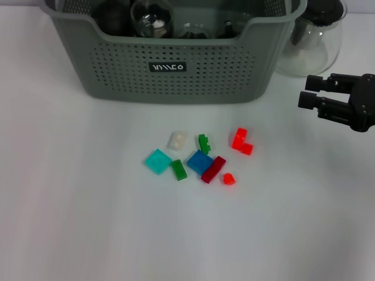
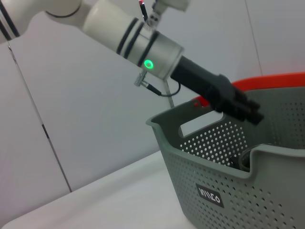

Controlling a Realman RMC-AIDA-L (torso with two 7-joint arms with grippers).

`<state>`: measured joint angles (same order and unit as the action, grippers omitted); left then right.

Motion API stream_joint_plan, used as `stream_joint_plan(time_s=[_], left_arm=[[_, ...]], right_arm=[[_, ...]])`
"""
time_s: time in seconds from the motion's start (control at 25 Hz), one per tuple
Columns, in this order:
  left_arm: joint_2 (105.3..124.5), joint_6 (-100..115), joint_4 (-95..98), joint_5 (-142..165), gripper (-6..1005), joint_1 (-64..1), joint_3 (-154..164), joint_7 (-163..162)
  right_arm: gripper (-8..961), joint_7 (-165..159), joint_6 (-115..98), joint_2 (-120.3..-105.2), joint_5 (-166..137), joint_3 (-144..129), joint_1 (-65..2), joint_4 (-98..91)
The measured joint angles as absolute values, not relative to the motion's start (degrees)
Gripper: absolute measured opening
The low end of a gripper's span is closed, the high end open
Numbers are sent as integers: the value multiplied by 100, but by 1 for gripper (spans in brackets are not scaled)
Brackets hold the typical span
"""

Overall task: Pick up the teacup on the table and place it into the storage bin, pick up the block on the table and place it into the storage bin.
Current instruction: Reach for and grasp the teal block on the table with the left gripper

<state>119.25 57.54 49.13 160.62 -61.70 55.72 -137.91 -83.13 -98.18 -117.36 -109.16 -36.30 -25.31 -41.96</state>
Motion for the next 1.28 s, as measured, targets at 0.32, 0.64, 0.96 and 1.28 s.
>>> stream_joint_plan(time_s=[0.32, 0.64, 0.96, 1.28], left_arm=[[12352, 7040, 7766, 11829, 588, -3789, 4805, -11577], [12440, 10827, 6436, 10152, 717, -2470, 2876, -7709], [12481, 10074, 3753, 11775, 716, -2016, 2405, -4871], [12480, 8503, 2096, 11916, 716, -2066, 2343, -3105]], right_arm=[[488, -8314, -9807, -11712, -10913, -3630, -2531, -4179], [488, -8290, -9787, -11723, -10913, -3621, -2517, -4162], [489, -8297, -9724, -11743, -10918, -3620, -2511, -4103], [488, -8319, -9759, -11724, -10918, -3621, -2511, -4095]])
